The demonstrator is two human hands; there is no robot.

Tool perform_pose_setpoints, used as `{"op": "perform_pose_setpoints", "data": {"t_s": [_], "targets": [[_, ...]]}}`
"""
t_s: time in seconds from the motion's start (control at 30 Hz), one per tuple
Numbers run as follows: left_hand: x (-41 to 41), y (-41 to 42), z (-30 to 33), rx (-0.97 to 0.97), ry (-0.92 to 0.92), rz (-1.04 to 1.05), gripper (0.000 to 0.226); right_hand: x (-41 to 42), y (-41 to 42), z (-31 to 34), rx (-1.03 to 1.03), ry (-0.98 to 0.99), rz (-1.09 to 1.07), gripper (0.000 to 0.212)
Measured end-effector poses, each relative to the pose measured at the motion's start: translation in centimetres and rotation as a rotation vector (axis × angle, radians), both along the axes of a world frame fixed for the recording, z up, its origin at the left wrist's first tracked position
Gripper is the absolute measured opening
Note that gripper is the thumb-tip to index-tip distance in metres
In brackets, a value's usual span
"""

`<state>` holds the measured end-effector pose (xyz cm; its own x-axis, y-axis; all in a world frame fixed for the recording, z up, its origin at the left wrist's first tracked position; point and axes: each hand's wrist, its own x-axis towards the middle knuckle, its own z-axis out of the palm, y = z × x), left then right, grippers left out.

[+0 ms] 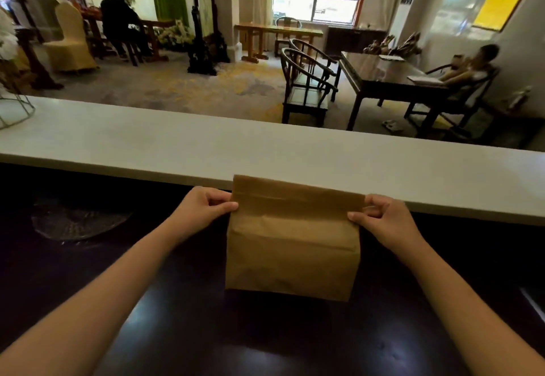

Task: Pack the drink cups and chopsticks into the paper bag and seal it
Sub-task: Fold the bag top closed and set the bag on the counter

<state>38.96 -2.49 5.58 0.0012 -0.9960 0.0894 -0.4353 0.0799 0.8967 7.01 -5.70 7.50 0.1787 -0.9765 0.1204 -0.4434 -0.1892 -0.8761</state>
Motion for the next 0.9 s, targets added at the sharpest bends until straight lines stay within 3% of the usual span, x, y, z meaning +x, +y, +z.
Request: {"op": "perform_pose_setpoints", "data": {"t_s": [0.13, 0.37, 0.47, 0.63, 0.9], "targets": [[-0.3, -1.8, 4.9, -0.082, 0.000, 0.002, 0.014, 0.1, -0.2, 4.5, -0.092, -0.002, -0.028, 0.010], [-0.2, -6.3, 14.0, -0.138, 0.015, -0.017, 0.015, 0.5, -3.8, 11.5, -0.265, 0.000, -0.143, 0.024], [-0.3, -8.6, 16.8, -0.184, -0.013, -0.021, 0.016, 0.6, -5.6, 14.2, -0.314, -0.028, -0.131, 0.018], [-1.0, -12.5, 18.0, -0.223, -0.013, 0.039, 0.020, 0.5, -9.1, 16.0, -0.324, -0.094, -0.162, 0.019], [-3.4, -16.8, 15.4, -0.186, 0.020, 0.033, 0.025, -0.9, -15.1, 13.0, -0.337, -0.052, -0.176, 0.015]]}}
